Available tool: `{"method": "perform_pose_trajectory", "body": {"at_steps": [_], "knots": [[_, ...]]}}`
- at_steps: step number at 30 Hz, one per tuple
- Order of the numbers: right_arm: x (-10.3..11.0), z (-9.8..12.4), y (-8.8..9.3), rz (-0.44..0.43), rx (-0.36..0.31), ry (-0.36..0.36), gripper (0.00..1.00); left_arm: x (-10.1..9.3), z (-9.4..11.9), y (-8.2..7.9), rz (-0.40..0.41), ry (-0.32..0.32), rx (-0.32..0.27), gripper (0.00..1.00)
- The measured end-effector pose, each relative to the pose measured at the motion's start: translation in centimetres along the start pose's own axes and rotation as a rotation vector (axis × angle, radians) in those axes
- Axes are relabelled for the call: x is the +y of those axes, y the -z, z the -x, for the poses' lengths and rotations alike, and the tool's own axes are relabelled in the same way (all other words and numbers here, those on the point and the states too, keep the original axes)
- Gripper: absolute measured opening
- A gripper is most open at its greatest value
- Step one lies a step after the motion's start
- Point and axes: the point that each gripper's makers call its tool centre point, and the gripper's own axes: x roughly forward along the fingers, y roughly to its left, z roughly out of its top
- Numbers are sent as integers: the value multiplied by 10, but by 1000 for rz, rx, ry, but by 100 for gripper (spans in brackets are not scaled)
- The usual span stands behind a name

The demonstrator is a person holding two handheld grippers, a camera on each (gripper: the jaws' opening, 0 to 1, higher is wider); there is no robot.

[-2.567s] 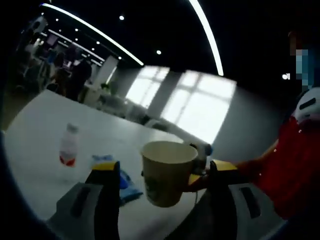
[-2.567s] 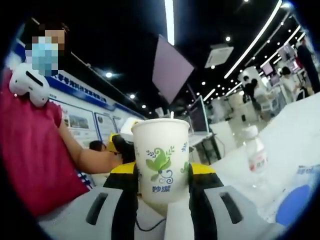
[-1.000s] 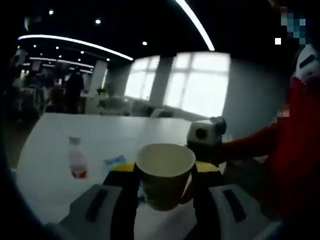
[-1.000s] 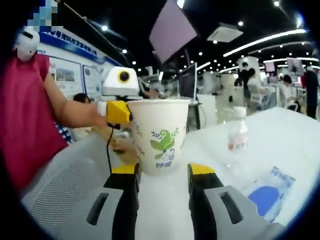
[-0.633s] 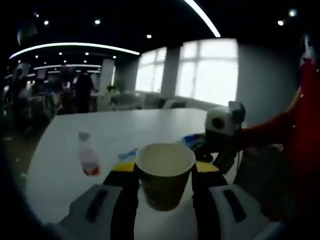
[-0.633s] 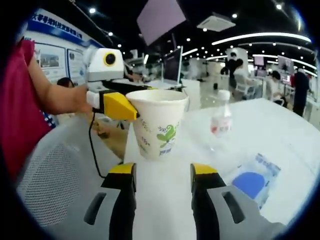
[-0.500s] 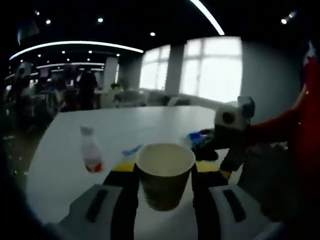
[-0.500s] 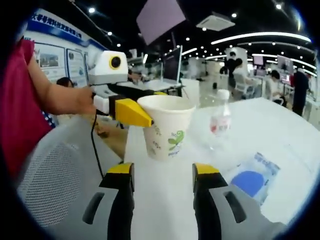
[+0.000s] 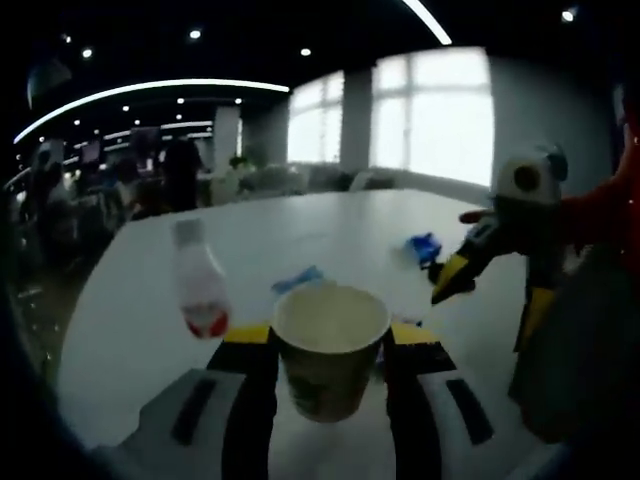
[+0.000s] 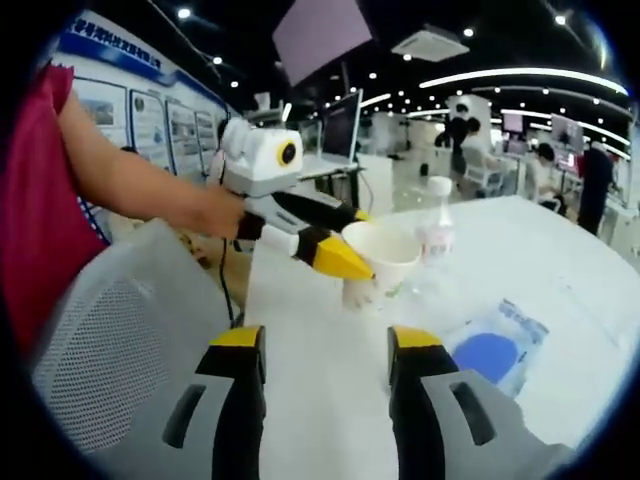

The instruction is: Arrange the tabletop items into an orderly group along one side of the table until the central work area is clear of visible clutter.

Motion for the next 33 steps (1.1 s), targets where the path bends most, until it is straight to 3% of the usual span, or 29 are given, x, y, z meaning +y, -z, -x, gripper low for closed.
{"method": "perform_pose_trajectory", "body": {"at_steps": [5, 12, 21, 28, 33], "knots": [[-3, 1, -2, -9, -6, 18, 49, 16, -8, 17, 53, -30, 10, 39], [-5, 1, -3, -19, -6, 32, 48, 32, -13, 29, 63, -62, -2, 39], [-7, -2, -5, -25, -9, 39, 48, 34, -11, 46, 66, -70, -5, 40], [-7, -2, -5, -28, -9, 41, 48, 35, -6, 55, 64, -75, 28, 41], [-6, -2, -6, -28, -11, 43, 48, 40, -2, 57, 82, -96, 41, 51]]}}
